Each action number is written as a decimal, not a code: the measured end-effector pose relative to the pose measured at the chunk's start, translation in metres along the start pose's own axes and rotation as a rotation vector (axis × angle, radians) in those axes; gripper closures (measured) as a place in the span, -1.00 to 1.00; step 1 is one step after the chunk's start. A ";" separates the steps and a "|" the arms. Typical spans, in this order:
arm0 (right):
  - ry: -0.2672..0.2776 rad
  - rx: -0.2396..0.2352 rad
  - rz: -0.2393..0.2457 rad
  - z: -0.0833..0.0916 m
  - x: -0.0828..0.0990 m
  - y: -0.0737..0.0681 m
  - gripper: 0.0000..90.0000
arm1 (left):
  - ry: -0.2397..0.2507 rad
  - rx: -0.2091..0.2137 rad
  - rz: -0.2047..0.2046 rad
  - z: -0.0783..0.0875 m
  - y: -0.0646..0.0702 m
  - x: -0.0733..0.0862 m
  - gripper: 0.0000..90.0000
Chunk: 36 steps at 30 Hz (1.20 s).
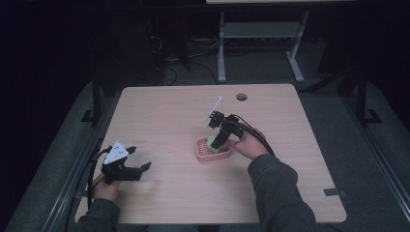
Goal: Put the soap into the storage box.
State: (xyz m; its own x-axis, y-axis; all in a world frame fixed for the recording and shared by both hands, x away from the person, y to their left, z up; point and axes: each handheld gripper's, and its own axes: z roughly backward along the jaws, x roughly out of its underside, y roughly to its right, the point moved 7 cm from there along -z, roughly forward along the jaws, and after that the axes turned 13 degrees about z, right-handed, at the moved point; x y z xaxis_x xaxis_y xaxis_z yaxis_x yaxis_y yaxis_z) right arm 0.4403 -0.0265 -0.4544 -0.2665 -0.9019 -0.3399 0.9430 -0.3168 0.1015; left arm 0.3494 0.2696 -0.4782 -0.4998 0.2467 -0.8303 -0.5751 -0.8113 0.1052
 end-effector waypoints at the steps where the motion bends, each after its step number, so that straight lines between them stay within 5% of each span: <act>1: 0.000 0.000 0.000 0.000 0.000 0.000 -0.43 | 0.000 0.000 0.000 0.000 0.000 0.000 -0.68; 36: 0.012 -0.002 -0.066 0.013 0.036 0.006 -0.41 | -0.006 0.001 0.001 0.000 0.001 0.001 -0.68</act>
State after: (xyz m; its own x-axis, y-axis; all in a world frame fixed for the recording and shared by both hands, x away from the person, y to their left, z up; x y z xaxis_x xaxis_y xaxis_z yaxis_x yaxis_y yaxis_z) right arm 0.4335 -0.0643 -0.4536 -0.3259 -0.8754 -0.3570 0.9239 -0.3750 0.0761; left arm 0.3489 0.2692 -0.4790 -0.5046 0.2492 -0.8266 -0.5750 -0.8112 0.1065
